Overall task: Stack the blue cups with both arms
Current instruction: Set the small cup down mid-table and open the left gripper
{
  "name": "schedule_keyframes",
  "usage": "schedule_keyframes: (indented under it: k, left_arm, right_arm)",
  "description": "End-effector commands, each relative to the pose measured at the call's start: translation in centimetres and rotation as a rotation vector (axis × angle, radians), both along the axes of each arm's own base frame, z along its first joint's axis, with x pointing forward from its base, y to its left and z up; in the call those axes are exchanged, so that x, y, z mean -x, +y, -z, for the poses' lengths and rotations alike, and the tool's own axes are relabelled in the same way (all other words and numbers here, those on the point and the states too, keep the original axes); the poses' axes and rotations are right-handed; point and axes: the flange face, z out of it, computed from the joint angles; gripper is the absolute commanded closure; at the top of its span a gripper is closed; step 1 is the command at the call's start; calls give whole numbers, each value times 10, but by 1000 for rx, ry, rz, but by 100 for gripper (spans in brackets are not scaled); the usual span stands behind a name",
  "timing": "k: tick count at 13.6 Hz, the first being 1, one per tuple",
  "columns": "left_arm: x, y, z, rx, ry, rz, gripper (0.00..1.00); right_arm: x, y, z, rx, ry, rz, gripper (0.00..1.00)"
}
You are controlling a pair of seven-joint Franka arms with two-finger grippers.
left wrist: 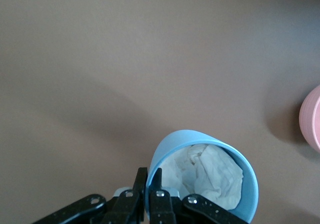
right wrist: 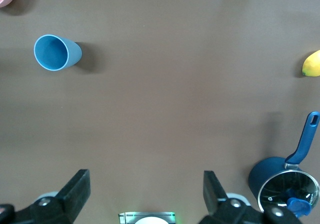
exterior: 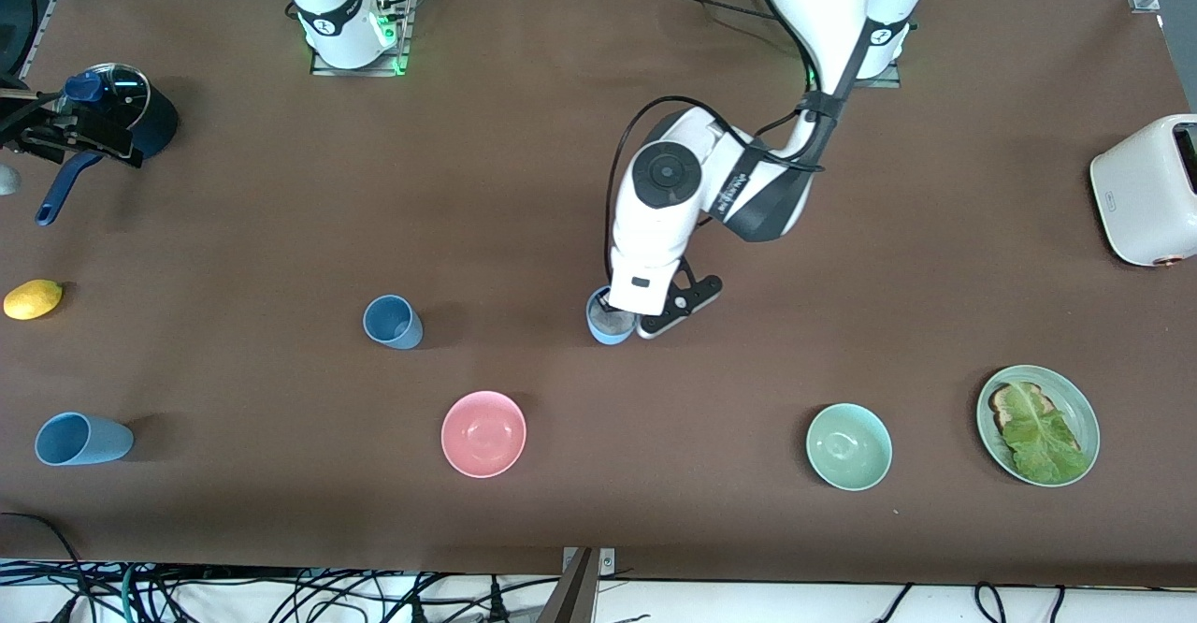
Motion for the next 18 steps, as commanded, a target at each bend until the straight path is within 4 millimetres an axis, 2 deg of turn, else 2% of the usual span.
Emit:
schedule_keyframes:
  k: [1, 3, 4, 8, 12, 13, 14, 15, 18]
  left_arm:
    - [11, -28, 10, -1, -8, -32, 100]
    - [20, -40, 22, 2, -15, -39, 100]
    - [20, -40, 30, 0, -18, -39, 100]
    - [17, -41, 76, -19, -50, -29, 100]
    - [16, -41, 81, -16, -56, -28, 100]
    - [14, -39, 79, -15, -59, -18, 73]
    - [11, -36, 76, -12, -62, -21, 12]
    - [10, -37, 73, -9, -66, -21, 1]
    - [8, -38, 51, 9, -86, 0, 0]
  right_arm:
    - [-4, -3, 4, -12, 15, 1, 0]
    - [-4, -3, 5, -13, 18, 3, 0]
    - [-4, -3, 6, -14, 18, 0, 0]
    - [-4, -5, 6, -14, 17, -2, 0]
    - [-4, -5, 6, -11, 22, 3, 0]
    - [-4, -5, 9, -13, 25, 14, 0]
    - [-5, -4, 8, -15, 22, 15, 0]
    - [-6, -5, 10, -14, 25, 15, 0]
    - [-6, -5, 10, -13, 25, 11, 0]
